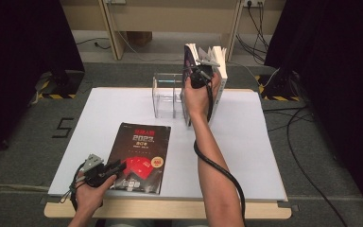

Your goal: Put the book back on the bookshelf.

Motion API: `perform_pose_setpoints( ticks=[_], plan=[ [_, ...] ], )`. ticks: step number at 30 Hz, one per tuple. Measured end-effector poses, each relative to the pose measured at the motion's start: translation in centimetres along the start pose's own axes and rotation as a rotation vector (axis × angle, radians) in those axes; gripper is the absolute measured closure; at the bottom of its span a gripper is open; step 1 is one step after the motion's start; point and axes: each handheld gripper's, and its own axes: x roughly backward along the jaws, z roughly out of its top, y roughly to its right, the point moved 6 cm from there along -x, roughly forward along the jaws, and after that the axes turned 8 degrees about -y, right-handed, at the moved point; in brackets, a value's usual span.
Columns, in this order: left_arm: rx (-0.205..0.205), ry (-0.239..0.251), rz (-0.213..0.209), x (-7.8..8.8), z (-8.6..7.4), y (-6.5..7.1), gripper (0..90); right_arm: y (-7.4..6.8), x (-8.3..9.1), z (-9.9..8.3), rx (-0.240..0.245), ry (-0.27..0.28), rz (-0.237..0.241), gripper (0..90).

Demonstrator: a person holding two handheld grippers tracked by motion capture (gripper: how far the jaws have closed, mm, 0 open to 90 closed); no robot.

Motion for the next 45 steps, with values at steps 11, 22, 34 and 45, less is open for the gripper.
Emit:
perform_pose_setpoints(
  ticks=[11, 22, 34, 45],
  plan=[
    [-0.010, 0.001, -0.004, 0.1, 0.0, 0.2, 65.4, -0.1, 0.0, 0.9, 0.018, 0.061, -0.040, 76.8],
    [-0.011, -0.001, -0.005, 0.1, 0.0, 0.2, 65.3, -0.3, -0.3, -0.9, 0.045, -0.052, -0.057, 70.3],
    [-0.007, -0.002, -0.007, 0.0, 0.0, 0.2, 65.2, 0.1, 0.5, -0.4, -0.012, -0.066, 0.027, 64.0],
    [-0.012, -0.011, -0.012, -0.1, -0.2, 0.2, 65.1, 0.3, -0.2, 0.4, -0.026, -0.164, -0.002, 68.0]
  ],
)
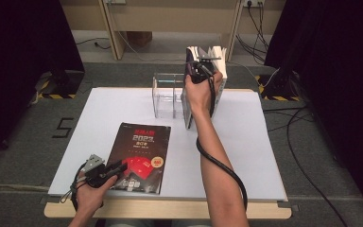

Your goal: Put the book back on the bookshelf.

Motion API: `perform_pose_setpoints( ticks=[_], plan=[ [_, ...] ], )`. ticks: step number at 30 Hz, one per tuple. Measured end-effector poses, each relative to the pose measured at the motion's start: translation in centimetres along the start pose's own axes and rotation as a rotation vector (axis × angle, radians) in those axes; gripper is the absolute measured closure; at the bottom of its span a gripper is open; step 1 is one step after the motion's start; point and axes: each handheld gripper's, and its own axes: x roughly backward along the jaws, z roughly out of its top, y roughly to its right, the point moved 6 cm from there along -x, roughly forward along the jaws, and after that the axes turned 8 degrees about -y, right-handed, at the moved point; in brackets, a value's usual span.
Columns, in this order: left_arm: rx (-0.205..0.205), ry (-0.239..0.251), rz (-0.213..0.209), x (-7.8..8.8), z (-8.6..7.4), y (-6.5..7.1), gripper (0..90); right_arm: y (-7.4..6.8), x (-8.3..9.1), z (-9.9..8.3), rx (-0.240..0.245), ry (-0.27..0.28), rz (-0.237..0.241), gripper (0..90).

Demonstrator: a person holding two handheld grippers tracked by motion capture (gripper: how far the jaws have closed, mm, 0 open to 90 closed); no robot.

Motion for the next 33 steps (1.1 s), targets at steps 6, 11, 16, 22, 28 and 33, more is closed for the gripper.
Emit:
perform_pose_setpoints(
  ticks=[6, 11, 16, 22, 28, 33],
  plan=[
    [0.000, -0.001, 0.000, -0.1, 0.0, 0.0, 65.1, 0.2, -0.3, -0.3, -0.016, -0.030, -0.023, 76.4],
    [0.000, 0.004, 0.000, 0.0, 0.1, 0.1, 65.2, 0.0, -0.4, -0.3, -0.004, 0.024, -0.021, 77.0],
    [0.003, 0.006, 0.002, 0.0, 0.1, -0.1, 65.3, -0.1, -0.3, -0.3, -0.009, 0.116, -0.026, 77.0],
    [0.001, 0.006, 0.000, 0.0, 0.1, -0.1, 65.3, -0.1, -1.1, -0.7, -0.001, 0.159, -0.046, 76.8],
    [0.002, 0.006, 0.002, 0.1, 0.0, -0.1, 65.4, -0.2, -1.3, -0.8, 0.011, 0.172, -0.067, 74.4],
    [0.002, 0.009, 0.002, 0.1, 0.0, 0.0, 65.3, 0.1, -1.5, -1.1, 0.017, 0.133, -0.063, 67.5]
  ],
)
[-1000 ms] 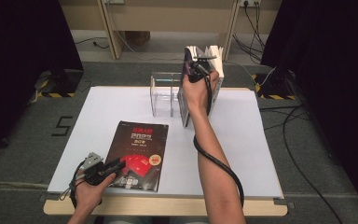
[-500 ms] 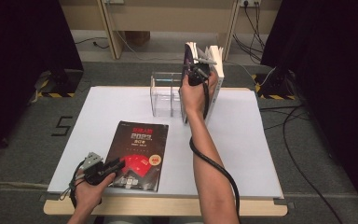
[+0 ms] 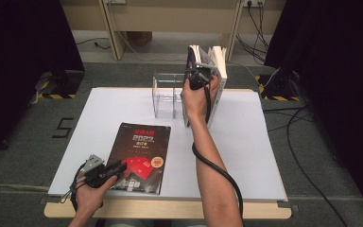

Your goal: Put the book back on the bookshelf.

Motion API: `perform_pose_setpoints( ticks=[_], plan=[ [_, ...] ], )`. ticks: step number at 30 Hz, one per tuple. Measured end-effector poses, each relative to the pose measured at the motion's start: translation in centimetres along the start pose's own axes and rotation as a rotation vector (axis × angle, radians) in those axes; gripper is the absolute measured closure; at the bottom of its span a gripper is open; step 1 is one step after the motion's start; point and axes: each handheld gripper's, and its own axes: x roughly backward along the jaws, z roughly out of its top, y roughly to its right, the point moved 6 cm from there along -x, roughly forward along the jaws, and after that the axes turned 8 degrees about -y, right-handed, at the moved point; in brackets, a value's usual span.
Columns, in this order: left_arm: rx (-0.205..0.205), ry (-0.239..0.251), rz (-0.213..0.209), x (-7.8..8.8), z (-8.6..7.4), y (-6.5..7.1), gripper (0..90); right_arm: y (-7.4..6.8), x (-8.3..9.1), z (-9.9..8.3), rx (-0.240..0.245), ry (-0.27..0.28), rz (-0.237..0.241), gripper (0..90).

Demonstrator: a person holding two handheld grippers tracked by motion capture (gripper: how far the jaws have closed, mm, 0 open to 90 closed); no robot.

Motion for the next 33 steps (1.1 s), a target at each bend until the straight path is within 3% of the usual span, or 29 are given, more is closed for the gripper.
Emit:
perform_pose_setpoints(
  ticks=[18, 33],
  plan=[
    [-0.006, -0.004, -0.001, 0.0, -0.1, 0.2, 65.1, 0.2, 1.8, -1.9, 0.012, 0.013, 0.056, 62.2],
    [-0.008, 0.000, 0.006, 0.0, 0.0, 0.2, 64.1, 0.9, 2.8, -4.2, 0.008, -0.025, 0.115, 60.3]
  ],
)
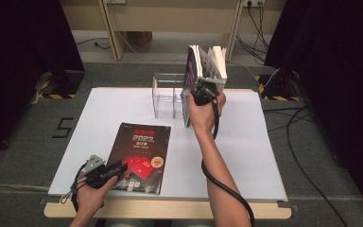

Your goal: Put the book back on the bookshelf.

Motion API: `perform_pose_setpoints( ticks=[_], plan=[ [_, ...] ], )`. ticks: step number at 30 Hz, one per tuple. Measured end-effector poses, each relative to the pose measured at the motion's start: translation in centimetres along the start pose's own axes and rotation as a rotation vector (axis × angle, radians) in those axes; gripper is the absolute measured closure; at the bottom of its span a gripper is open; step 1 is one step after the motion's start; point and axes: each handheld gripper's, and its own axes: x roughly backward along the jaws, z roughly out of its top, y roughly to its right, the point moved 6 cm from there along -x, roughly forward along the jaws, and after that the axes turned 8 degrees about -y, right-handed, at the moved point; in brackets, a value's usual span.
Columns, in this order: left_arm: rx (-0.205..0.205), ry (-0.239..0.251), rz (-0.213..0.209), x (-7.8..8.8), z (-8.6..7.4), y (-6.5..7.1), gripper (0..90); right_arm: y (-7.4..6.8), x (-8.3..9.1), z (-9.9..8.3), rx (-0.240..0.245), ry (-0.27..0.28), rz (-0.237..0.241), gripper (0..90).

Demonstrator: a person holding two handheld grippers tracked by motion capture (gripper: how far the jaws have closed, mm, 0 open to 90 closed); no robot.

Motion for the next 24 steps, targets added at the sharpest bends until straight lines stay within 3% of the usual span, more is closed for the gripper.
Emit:
perform_pose_setpoints(
  ticks=[11, 24],
  plan=[
    [0.003, 0.007, 0.008, 0.1, 0.1, -0.2, 63.6, -0.3, 1.2, -1.7, 0.037, -0.011, 0.017, 59.3],
    [0.016, 0.008, 0.031, 0.2, 0.3, -0.9, 62.2, 0.2, 2.4, -3.5, 0.046, -0.052, 0.047, 58.1]
  ],
)
